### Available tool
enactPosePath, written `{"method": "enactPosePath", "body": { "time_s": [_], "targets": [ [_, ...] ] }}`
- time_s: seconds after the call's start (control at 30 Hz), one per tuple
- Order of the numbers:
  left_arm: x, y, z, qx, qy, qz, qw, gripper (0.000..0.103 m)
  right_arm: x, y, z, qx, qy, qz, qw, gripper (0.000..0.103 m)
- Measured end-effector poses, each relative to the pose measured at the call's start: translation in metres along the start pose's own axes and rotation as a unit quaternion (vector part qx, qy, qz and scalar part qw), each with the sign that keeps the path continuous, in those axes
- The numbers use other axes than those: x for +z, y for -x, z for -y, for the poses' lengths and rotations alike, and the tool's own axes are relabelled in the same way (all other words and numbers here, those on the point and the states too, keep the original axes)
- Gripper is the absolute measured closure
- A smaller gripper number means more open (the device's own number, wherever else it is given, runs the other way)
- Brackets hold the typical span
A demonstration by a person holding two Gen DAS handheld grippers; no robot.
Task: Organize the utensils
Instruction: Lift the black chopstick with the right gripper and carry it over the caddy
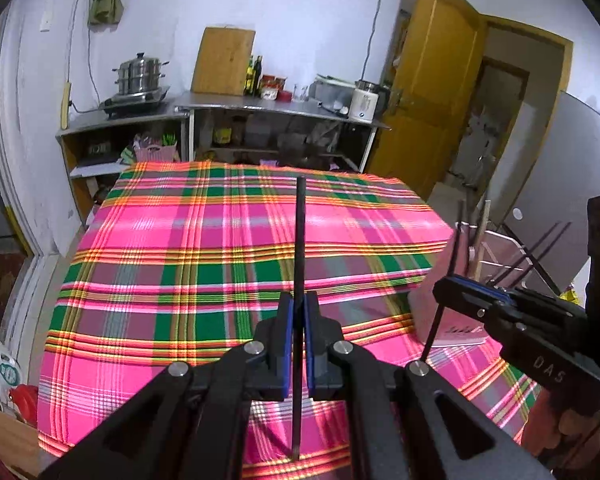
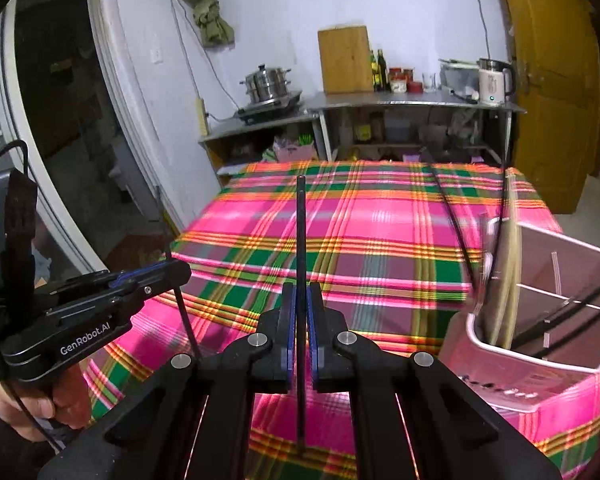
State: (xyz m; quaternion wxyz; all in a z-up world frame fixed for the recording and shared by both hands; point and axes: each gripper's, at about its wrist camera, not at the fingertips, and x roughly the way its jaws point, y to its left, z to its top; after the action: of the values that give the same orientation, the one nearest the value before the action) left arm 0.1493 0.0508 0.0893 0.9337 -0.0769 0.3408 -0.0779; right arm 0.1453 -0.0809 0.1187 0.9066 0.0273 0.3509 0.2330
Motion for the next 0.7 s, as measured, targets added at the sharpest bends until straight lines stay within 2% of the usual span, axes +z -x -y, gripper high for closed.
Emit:
{"method": "enactPosePath", "body": {
  "time_s": [0.27,0.7],
  "targets": [
    [-0.001,0.022,0.019,-0.019,-0.01,0.01,0.9997,0.097,-0.004,0.037,0.006,-0.004,-0.008,0.026,1.0,0.098],
    [0.0,0.034,0.052,-0.055,-0.028,0.006,0.9981,0.097,-0.006,0.077,0.026,-0.019,-0.025,0.054,0.998,0.098]
  ]
}}
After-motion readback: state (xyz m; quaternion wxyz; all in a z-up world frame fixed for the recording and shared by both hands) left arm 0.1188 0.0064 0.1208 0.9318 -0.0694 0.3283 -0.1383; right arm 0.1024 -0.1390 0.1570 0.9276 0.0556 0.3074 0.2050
